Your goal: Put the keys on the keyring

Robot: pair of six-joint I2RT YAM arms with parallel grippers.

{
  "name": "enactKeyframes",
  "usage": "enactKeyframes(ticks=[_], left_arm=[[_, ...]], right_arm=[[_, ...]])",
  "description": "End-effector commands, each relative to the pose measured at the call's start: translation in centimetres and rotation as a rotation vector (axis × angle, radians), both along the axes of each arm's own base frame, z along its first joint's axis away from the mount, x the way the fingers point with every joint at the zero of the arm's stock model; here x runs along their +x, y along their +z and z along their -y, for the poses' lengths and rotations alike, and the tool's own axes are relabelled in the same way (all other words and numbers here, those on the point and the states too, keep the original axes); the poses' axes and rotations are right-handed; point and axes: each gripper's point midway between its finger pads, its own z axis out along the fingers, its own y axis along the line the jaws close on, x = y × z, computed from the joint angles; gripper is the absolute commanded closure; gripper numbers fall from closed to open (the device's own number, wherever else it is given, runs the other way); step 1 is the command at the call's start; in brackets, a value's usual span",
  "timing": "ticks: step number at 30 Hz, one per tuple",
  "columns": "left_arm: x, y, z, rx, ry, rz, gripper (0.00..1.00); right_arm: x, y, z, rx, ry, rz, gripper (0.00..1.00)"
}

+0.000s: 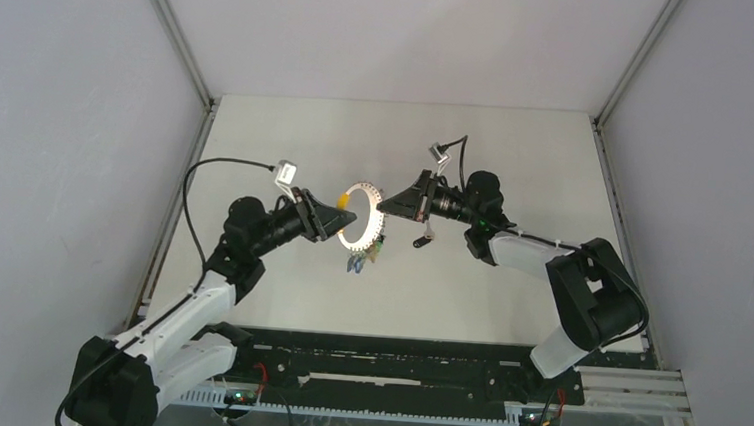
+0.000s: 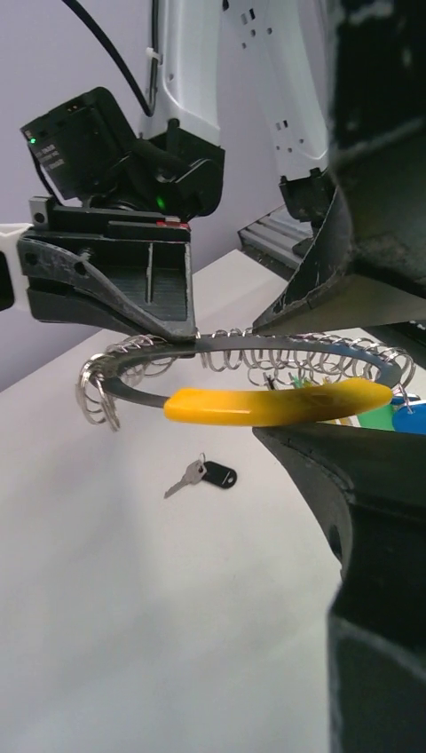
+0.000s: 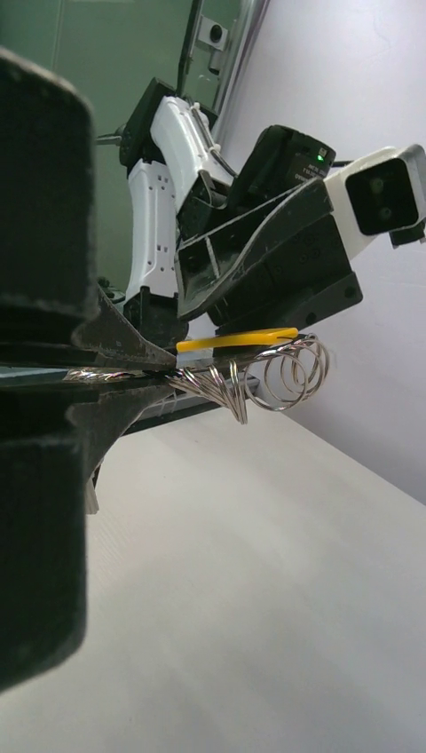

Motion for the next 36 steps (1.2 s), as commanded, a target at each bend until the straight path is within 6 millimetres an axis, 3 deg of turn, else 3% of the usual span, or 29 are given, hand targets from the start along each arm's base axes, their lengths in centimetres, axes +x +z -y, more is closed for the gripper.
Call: enactKeyframes(ticks=[1,22,36], left_arm=[[-1.2,0.7,1.0,-0.05,-0.066,0.043,0.56],[-3.5,-0.4,3.2,-0.112,-0.151,-0.002,0.5],[-4.3,-0.4,4.5,-0.149,-0.214,-0.019,0.58]], right_arm=[[-0.8,3.6,0.4,0.057,0.014,0.14,1.0],[-0.6,5.0,0.9,0.06,-0.037,0.176,1.0],[-0.5,5.5,1.1,0.071,-0.046,0.183,1.0]])
